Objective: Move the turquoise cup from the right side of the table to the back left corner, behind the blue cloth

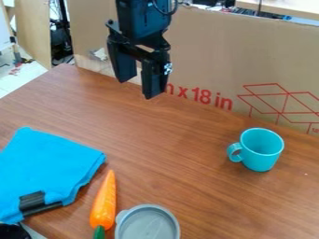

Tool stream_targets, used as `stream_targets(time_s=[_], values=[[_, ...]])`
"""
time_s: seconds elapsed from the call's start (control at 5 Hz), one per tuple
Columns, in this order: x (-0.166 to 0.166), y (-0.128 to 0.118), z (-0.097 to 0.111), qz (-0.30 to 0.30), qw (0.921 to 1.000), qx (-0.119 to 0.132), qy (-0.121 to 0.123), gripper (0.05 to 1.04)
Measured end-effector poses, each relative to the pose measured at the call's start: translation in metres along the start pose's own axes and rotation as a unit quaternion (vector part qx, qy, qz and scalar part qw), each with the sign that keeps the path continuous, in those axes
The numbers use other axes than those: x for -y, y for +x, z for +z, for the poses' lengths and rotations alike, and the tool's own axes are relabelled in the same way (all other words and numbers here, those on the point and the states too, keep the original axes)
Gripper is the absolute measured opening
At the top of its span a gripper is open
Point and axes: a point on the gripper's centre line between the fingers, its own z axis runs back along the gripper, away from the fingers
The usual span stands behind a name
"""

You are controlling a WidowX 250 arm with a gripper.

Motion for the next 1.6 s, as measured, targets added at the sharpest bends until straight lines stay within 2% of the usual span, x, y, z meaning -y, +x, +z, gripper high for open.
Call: stream_targets(time_s=[0.2,0.4,0.6,0.8,1.0,1.2,1.6], values=[[0.0,-0.001,-0.008,0.0,0.9999,-0.014,-0.005,1.001],[0.014,0.034,-0.028,-0.041,0.9988,-0.026,0.001,1.001],[0.038,0.066,-0.038,-0.068,0.9973,-0.026,0.002,1.001],[0.048,0.087,-0.054,-0.075,0.9956,-0.056,-0.005,1.001],[0.055,0.097,-0.077,-0.101,0.9918,-0.074,-0.022,1.001],[0.061,0.105,-0.099,-0.113,0.9903,-0.068,-0.043,1.001],[0.081,0.12,-0.111,-0.122,0.9874,-0.06,-0.08,1.001]])
